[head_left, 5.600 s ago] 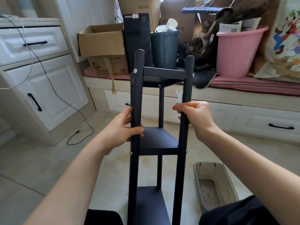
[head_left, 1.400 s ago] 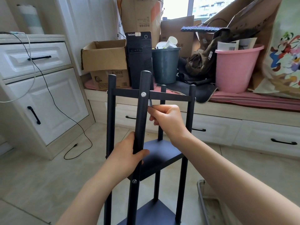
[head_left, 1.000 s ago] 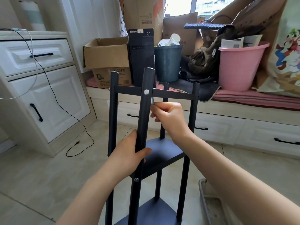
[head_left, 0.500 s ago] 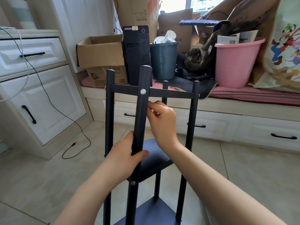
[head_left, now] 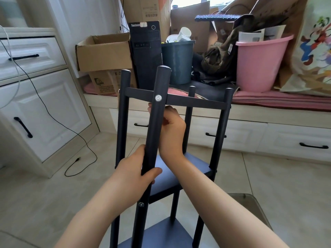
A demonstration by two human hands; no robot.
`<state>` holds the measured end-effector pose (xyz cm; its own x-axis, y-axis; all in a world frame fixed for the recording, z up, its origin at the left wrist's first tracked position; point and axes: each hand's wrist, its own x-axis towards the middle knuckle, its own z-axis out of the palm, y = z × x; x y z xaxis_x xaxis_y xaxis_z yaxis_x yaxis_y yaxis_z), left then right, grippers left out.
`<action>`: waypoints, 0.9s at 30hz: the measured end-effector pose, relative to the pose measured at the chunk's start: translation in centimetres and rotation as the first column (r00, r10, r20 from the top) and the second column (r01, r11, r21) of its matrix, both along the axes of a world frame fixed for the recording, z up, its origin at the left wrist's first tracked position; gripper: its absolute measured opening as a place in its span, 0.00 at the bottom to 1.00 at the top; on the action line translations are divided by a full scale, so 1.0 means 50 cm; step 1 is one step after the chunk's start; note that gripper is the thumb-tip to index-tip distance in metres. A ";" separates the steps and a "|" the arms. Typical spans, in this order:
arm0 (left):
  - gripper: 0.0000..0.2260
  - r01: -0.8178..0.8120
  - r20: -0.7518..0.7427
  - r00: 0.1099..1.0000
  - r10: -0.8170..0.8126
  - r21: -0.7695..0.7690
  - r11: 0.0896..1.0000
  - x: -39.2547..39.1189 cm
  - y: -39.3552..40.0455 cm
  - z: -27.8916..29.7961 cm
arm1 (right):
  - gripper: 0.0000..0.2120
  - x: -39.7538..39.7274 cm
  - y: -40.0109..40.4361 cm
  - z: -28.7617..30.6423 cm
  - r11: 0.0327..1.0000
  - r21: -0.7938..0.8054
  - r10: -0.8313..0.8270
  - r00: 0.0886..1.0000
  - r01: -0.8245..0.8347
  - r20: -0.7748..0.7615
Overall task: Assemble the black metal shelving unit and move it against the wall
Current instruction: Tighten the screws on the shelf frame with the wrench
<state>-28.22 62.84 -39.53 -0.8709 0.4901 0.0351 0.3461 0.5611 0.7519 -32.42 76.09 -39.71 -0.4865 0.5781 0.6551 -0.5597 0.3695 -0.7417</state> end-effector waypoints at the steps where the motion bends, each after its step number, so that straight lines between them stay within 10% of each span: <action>1: 0.08 -0.003 -0.001 1.000 0.003 -0.006 1.000 -0.003 -0.001 -0.001 | 0.09 -0.002 -0.001 0.001 1.000 -0.016 0.017 1.000 -0.017 0.002; 14: 0.09 -0.035 0.004 0.999 0.034 0.008 0.999 -0.026 -0.016 -0.001 | 0.18 0.002 0.018 0.008 0.995 0.064 0.070 0.982 -0.082 0.174; 27: 0.09 -0.068 0.055 0.996 0.065 0.054 0.996 -0.036 -0.048 0.003 | 0.07 0.032 0.060 0.046 0.944 0.167 0.189 0.880 -0.285 0.436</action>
<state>-30.01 60.44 -39.36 -0.9029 0.4296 0.0134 0.2678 0.5381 0.7992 -30.83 79.09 -37.39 -0.8418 0.2760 0.4639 -0.3164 0.4441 -0.8383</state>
